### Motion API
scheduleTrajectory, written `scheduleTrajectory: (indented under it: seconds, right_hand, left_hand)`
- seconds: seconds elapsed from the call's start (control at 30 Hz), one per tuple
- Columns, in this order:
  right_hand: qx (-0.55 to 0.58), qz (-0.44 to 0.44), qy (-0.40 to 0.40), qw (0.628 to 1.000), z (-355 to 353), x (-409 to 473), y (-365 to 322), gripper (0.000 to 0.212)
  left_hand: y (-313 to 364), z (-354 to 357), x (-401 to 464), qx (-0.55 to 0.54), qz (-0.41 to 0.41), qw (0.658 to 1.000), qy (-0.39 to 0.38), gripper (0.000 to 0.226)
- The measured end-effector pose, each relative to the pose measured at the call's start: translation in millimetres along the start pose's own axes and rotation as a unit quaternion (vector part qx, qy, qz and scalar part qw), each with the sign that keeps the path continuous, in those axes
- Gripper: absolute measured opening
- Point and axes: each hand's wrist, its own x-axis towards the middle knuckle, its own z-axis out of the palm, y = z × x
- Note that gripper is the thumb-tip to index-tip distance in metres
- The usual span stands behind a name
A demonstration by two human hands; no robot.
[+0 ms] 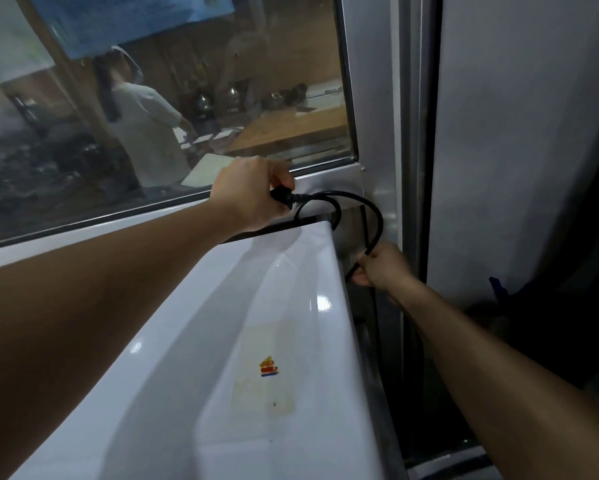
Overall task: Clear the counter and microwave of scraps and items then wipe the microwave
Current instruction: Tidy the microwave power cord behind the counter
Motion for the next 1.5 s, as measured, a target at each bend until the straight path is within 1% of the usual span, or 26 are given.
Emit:
scheduleTrajectory:
  seconds: [0.1,0.2,0.23,0.27,0.33,0.37,0.4,0.43,0.5,0.6,0.63,0.67,0.73,0.8,0.87,0.93,0.97,1.03,1.1,1.17,1.27,1.33,1.43,1.5]
  right_hand:
    - [-0.044,0.025,-0.056,0.997,5.5,-1.5,18.3,0.035]
    - [-0.058,0.017,-0.098,0.993,4.3,-3.2,25.8,0.041]
    - [-0.062,0.013,-0.108,0.992,2.3,-3.6,26.3,0.038]
    - [-0.075,0.005,-0.113,0.991,1.6,-4.2,26.4,0.031]
    - [-0.134,-0.013,-0.108,0.985,-2.8,-6.5,25.3,0.006]
    - [-0.171,-0.014,-0.101,0.980,-6.2,-8.3,23.2,0.022]
    - [-0.208,-0.019,-0.096,0.973,-9.8,-10.6,20.7,0.032]
    - [-0.236,-0.023,-0.094,0.967,-12.9,-12.2,19.7,0.034]
    - [-0.287,-0.035,-0.072,0.955,-19.5,-15.1,18.3,0.030]
    - [-0.282,-0.074,0.046,0.956,-27.5,-16.7,12.2,0.027]
    - [-0.271,-0.097,0.090,0.953,-29.6,-16.2,9.9,0.025]
    - [-0.271,-0.122,0.118,0.947,-31.5,-17.1,6.4,0.024]
    - [-0.278,-0.159,0.132,0.938,-31.8,-18.8,1.1,0.036]
    - [-0.263,-0.161,0.115,0.944,-27.6,-15.6,-0.9,0.041]
    - [-0.173,-0.141,0.087,0.971,-20.9,-10.6,-5.9,0.034]
    - [-0.048,-0.104,0.055,0.992,-13.2,-8.2,-15.7,0.022]
    - [0.002,-0.100,0.042,0.994,-9.4,-7.4,-20.3,0.019]
    - [0.050,-0.104,0.020,0.993,-4.1,-7.2,-22.9,0.016]
    - [0.042,-0.088,0.001,0.995,-2.4,-5.2,-13.8,0.018]
    - [0.001,-0.069,-0.035,0.997,-2.5,0.0,2.3,0.021]
    - [-0.075,-0.058,-0.073,0.993,-4.8,4.0,13.2,0.012]
    - [-0.081,-0.053,-0.088,0.991,-8.1,4.1,12.3,0.010]
    - [-0.104,-0.057,-0.105,0.987,-12.3,0.0,6.9,0.016]
    - [-0.111,-0.054,-0.110,0.986,-13.9,-4.8,3.9,0.008]
  left_hand:
    - [-4.5,6.6,-3.1,-0.003,-0.009,1.000,-0.024,0.029]
    - [-7.9,9.2,-4.4,0.015,-0.019,0.999,-0.025,0.031]
    - [-9.0,9.3,-4.5,0.016,-0.020,0.999,-0.022,0.032]
    - [-10.1,9.1,-4.6,0.015,-0.023,0.999,-0.020,0.032]
    - [-10.8,9.2,-5.5,0.014,-0.027,0.999,-0.016,0.032]
    - [-10.9,9.4,-5.9,0.015,-0.029,0.999,-0.015,0.033]
    - [-10.6,9.5,-6.3,0.013,-0.030,0.999,-0.015,0.033]
    - [-10.1,9.9,-6.5,0.011,-0.032,0.999,-0.015,0.033]
    - [-9.0,10.7,-6.5,0.009,-0.035,0.999,-0.016,0.033]
    - [-9.1,12.1,-5.4,0.008,-0.037,0.999,-0.019,0.033]
    - [-9.1,12.6,-5.4,0.007,-0.038,0.999,-0.019,0.032]
    - [-9.3,13.0,-5.6,0.006,-0.039,0.999,-0.017,0.032]
    - [-10.2,14.2,-6.0,0.004,-0.040,0.999,-0.013,0.032]
    - [-11.0,14.5,-7.0,0.002,-0.038,0.999,-0.013,0.032]
    - [-12.7,12.9,-7.4,0.006,-0.035,0.999,-0.011,0.032]
    - [-15.2,9.6,-7.1,0.018,-0.030,0.999,0.000,0.031]
    - [-16.7,7.9,-6.9,0.024,-0.026,0.999,0.007,0.029]
    - [-19.4,6.5,-7.4,0.028,-0.023,0.999,0.011,0.028]
    - [-20.8,9.4,-9.4,0.023,-0.029,0.999,-0.001,0.029]
    - [-20.9,15.1,-11.6,0.018,-0.036,0.999,-0.015,0.029]
    - [-20.9,19.9,-11.4,0.011,-0.039,0.999,-0.015,0.029]
    - [-21.0,19.6,-10.2,0.010,-0.037,0.999,-0.015,0.028]
    - [-21.0,18.4,-9.5,0.013,-0.035,0.999,-0.010,0.027]
    - [-21.1,18.9,-10.1,0.019,-0.035,0.999,-0.002,0.028]
